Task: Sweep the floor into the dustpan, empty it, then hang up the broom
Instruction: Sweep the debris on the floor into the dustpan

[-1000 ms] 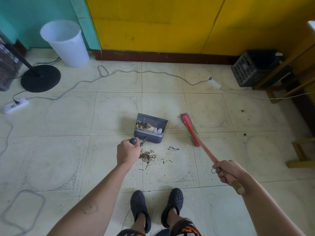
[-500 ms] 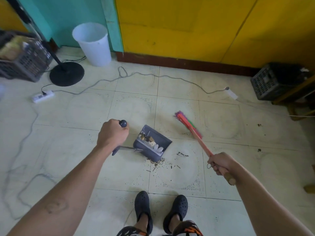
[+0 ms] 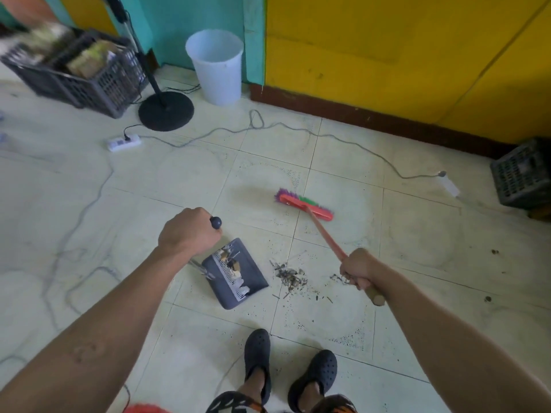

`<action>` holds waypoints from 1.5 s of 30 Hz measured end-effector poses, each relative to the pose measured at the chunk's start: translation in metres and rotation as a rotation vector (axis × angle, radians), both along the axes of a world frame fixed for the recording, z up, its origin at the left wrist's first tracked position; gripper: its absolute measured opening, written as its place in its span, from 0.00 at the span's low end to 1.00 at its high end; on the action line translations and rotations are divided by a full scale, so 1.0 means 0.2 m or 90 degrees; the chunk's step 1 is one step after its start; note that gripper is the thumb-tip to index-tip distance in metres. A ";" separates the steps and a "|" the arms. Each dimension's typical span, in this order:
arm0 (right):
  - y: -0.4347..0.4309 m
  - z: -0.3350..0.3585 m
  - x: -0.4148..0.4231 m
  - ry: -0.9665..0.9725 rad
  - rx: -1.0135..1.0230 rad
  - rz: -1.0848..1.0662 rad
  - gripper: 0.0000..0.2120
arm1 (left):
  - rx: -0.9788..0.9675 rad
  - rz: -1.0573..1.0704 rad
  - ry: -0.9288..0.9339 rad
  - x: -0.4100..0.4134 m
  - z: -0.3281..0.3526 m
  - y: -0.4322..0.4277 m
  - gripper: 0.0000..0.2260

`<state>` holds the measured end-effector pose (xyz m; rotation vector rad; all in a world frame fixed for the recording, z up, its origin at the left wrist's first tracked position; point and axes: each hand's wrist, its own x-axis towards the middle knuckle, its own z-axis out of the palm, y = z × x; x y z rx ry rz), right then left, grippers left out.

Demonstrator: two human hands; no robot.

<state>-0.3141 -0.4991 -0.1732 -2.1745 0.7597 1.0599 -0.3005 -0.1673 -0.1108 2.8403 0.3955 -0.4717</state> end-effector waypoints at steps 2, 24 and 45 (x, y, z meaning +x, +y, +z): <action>0.11 -0.02 0.04 0.001 -0.006 0.049 0.03 | 0.022 -0.006 0.013 -0.02 -0.03 0.06 0.15; 1.31 -0.22 0.29 -0.067 -0.037 0.526 0.05 | 0.051 -0.015 0.060 -0.14 -0.18 0.57 0.15; 0.99 -0.51 0.30 0.087 -0.202 0.608 0.07 | 0.064 -0.059 0.006 -0.02 -0.23 0.46 0.15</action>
